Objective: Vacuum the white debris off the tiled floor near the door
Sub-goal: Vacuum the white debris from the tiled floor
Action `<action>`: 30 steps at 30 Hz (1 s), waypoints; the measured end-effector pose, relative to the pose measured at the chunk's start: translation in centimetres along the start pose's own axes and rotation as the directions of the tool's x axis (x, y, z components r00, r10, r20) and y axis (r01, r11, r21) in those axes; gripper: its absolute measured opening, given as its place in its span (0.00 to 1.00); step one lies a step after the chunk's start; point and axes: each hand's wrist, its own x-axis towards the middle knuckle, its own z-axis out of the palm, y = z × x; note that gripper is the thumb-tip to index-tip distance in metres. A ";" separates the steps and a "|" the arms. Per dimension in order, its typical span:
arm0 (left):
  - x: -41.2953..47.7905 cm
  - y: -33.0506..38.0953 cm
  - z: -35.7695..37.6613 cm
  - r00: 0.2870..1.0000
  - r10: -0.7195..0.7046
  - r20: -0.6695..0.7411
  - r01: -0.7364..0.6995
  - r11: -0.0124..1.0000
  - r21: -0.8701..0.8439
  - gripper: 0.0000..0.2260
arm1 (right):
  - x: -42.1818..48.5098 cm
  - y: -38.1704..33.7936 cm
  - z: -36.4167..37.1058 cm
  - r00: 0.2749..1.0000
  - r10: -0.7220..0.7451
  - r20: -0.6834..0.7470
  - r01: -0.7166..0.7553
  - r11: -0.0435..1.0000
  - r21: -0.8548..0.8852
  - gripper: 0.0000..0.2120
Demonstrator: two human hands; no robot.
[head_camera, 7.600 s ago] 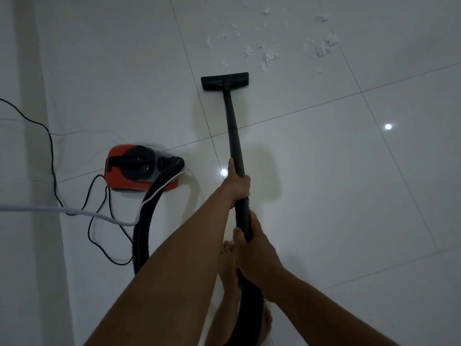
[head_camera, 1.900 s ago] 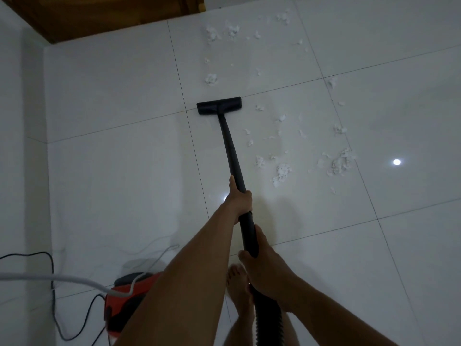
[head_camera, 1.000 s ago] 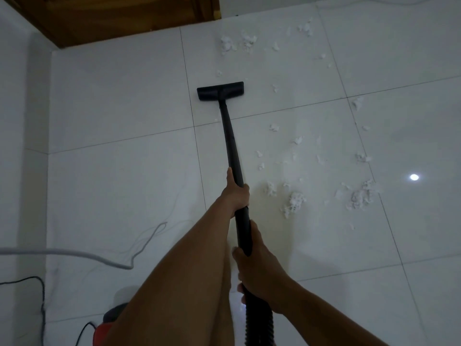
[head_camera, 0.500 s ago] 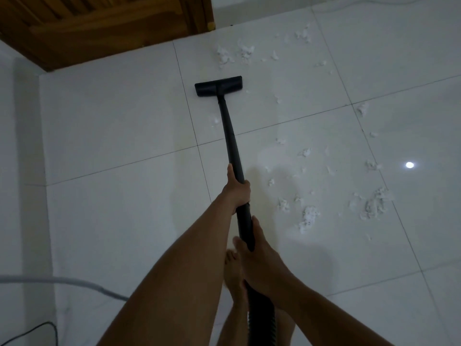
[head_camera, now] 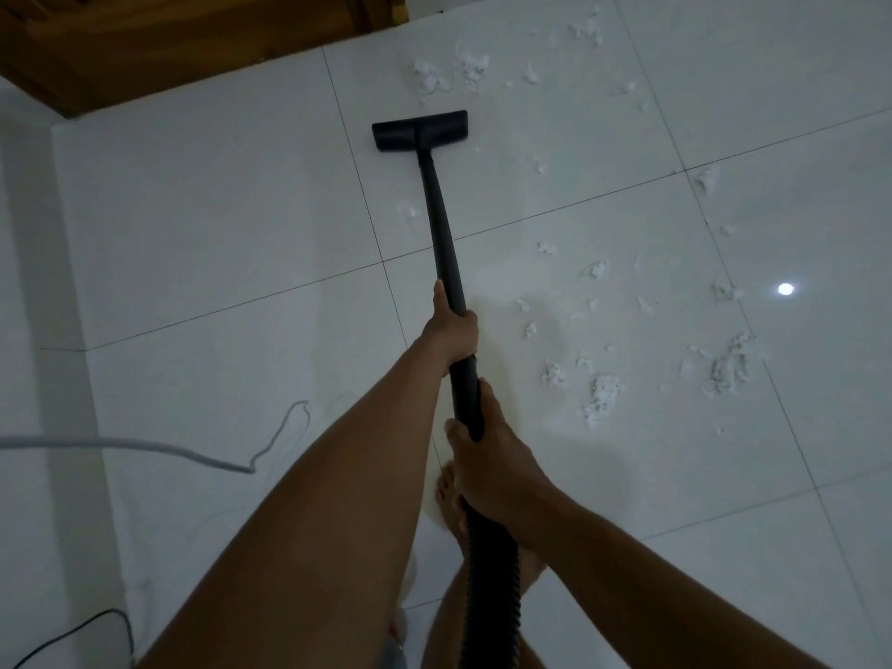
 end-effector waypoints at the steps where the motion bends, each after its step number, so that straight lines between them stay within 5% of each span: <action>1: -0.6 -0.1 0.1 1.000 0.005 0.001 -0.005 1.000 0.015 0.33 | -0.5 0.2 0.0 1.000 0.001 0.004 -0.001 1.000 0.001 0.32; 14: -9.1 -0.8 3.4 0.998 -0.042 0.038 0.040 0.998 0.056 0.34 | -8.1 2.8 -2.2 1.000 -0.008 0.015 0.007 0.997 0.072 0.28; 30: -3.8 2.8 1.2 0.998 -0.044 0.049 0.043 0.999 0.026 0.35 | -3.1 -1.4 -2.4 1.000 -0.001 -0.028 0.002 0.999 0.044 0.25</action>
